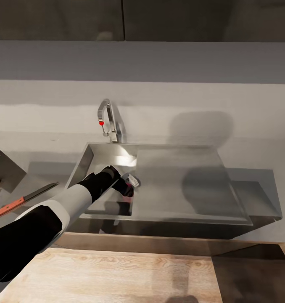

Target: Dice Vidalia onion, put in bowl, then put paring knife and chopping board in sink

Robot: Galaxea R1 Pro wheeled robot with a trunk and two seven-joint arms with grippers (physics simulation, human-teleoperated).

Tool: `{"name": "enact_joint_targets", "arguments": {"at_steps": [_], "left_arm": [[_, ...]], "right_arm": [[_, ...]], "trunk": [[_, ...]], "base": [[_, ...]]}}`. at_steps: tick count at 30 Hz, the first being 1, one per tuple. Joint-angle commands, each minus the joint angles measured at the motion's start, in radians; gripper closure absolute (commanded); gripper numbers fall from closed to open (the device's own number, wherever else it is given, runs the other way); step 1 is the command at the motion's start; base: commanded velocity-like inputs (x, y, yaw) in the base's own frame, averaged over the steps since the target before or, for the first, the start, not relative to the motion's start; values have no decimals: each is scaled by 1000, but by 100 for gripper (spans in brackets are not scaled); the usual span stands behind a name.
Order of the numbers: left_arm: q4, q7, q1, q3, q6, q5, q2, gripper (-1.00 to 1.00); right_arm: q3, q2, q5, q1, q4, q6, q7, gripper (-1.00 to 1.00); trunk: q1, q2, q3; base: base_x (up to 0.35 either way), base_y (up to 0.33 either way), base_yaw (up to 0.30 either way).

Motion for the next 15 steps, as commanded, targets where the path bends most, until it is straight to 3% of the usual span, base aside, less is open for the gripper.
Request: {"name": "enact_joint_targets", "arguments": {"at_steps": [1,15], "left_arm": [[-1,2,-1,-7,5,10,1,-100],[-2,2,-1,-8,5,10,-1,-100]], "right_arm": [[-7,1,3,0,-2,-2,10,-100],[-6,1,3,0,-1,-2,11,-100]], "trunk": [[1,-2,-2],[1,-2,-2]], "base": [[145,0,0],[30,0,0]]}}
